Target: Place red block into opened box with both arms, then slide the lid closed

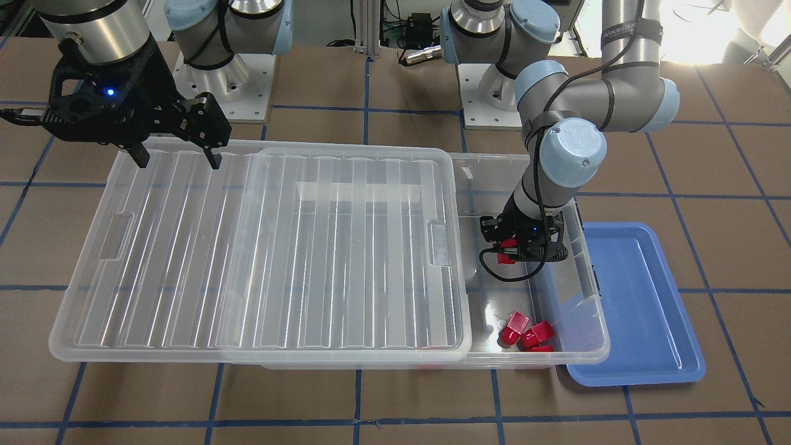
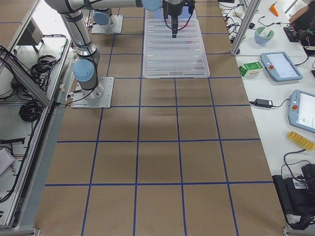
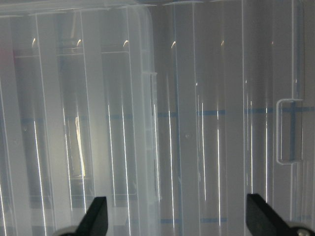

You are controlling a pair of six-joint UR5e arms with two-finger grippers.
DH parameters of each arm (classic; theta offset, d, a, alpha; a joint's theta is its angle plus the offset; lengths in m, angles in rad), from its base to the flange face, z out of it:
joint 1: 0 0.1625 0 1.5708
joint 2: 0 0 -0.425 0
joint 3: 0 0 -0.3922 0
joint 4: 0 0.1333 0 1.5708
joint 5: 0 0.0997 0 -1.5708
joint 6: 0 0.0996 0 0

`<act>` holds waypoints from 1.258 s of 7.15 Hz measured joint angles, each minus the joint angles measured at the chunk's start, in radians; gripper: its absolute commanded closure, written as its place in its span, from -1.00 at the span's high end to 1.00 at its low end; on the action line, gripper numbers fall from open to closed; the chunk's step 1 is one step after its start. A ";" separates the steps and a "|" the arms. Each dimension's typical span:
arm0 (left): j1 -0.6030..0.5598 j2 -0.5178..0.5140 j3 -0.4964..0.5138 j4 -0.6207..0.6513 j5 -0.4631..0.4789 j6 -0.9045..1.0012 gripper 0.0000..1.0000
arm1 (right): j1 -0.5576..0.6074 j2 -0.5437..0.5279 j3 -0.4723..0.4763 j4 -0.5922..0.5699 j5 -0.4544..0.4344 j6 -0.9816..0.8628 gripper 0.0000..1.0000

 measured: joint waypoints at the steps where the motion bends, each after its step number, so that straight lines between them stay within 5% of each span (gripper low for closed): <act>1: 0.000 -0.009 -0.007 0.003 0.000 -0.007 -1.00 | 0.000 0.000 0.001 0.000 0.000 0.000 1.00; 3: -0.002 -0.029 -0.013 0.005 -0.002 -0.014 -0.89 | 0.000 0.000 0.001 0.000 0.000 -0.001 1.00; 4: -0.003 -0.038 -0.013 0.005 -0.002 -0.014 0.76 | 0.000 0.000 0.001 0.000 0.000 -0.001 1.00; 5: -0.003 -0.045 -0.013 0.005 -0.001 -0.015 1.00 | 0.000 0.000 0.001 0.000 0.000 -0.001 1.00; 9: 0.001 -0.022 0.017 0.008 0.010 -0.009 1.00 | 0.000 0.005 0.000 -0.001 -0.003 -0.008 1.00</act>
